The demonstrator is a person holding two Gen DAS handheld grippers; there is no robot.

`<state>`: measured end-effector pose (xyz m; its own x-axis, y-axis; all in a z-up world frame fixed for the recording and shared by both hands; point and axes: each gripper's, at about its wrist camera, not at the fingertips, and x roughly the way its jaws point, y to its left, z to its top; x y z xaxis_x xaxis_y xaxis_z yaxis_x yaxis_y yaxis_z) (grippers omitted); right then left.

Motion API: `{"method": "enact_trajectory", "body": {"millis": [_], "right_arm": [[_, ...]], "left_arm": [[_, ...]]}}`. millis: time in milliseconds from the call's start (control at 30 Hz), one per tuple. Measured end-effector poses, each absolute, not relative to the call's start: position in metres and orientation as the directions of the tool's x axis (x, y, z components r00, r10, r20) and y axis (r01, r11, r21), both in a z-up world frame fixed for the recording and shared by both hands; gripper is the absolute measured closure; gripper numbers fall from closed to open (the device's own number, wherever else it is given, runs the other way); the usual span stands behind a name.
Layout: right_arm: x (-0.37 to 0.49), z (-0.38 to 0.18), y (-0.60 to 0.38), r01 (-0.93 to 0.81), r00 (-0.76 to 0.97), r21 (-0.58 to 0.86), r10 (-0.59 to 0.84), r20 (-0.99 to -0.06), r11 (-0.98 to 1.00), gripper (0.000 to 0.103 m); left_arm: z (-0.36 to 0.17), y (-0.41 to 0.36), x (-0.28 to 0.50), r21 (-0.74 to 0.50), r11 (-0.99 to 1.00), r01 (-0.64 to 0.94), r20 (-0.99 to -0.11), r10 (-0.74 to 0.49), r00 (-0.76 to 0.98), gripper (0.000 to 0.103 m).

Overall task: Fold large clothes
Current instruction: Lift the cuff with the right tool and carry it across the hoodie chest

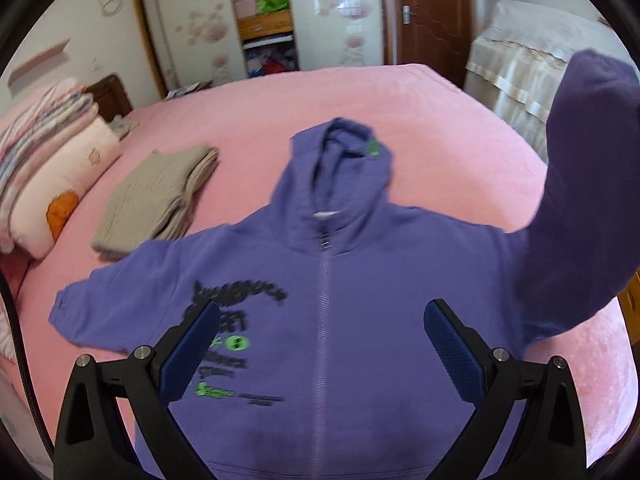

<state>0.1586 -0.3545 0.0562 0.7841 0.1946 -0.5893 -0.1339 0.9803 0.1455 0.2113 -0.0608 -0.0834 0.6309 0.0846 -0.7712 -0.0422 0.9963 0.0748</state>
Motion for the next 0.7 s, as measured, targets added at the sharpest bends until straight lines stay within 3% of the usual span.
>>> {"method": "enact_trajectory", "body": {"millis": [333,533,700], "right_arm": [[0.22,-0.069,-0.224,-0.222,0.616,0.022,0.158,-0.772,0.975,0.088],[0.235,-0.153,-0.174,-0.27,0.488,-0.048,0.094,-0.868,0.962,0.087],[0.233,-0.175,-0.162,-0.305,0.422,0.017,0.151,-0.894,0.952,0.059]], "left_arm": [[-0.13,0.05,0.227,0.013,0.989,-0.144,-0.812,0.095,0.576,0.001],[-0.166,0.085,0.239,-0.071,0.981,-0.178,-0.85,0.034,0.526,0.001],[-0.183,0.091,0.242,-0.106,0.98,-0.168,-0.862,-0.006,0.507,0.001]]}}
